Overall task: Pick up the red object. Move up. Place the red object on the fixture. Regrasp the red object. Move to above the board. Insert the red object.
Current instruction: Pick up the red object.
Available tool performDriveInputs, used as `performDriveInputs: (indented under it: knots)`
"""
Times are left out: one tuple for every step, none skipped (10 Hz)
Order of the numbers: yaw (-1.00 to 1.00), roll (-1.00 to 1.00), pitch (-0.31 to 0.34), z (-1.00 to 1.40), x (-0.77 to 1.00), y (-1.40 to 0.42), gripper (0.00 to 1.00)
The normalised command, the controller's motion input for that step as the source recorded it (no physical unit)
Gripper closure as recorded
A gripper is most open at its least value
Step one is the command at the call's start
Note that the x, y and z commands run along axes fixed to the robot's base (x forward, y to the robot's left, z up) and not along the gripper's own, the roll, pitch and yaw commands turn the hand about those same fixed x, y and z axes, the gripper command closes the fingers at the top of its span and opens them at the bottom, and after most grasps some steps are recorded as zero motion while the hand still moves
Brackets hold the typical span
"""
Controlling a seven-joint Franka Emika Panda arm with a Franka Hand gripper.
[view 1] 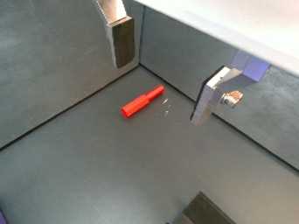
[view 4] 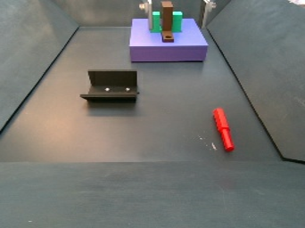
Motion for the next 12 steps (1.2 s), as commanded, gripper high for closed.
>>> performDriveInputs:
  knots:
    - [0.00,0.00,0.000,-0.03,0.00,0.00,0.00]
    - [-0.11,0.00,-0.149,-0.43,-0.31,0.00,0.00]
    - [-0.16,-0.07,-0.264,-0.73,-0.63,0.00,0.00]
    - [-0.27,-0.07,-0.217,-0.81,-0.90,0.33,0.00]
    - [-0.26,-0.11,-0.243,-0.71,-0.76,0.39,0.00]
    - [-0.17,-0.14,-0.301,-0.56,-0.49,0.35,0.00]
    - [-0.04,-0.07,-0.237,-0.74,-0.22,0.26,0.00]
    - [0.00,-0.04,-0.209,-0.83,-0.14,0.23,0.00]
    - [0.00,-0.05,-0.223,-0.79,-0.02,0.15,0.00]
    - [0.00,-0.04,-0.207,-0.80,0.00,0.12,0.00]
    - [0.00,-0.03,-0.186,-0.86,0.00,0.13,0.00]
    - [0.00,-0.04,-0.191,-0.85,0.00,0.11,0.00]
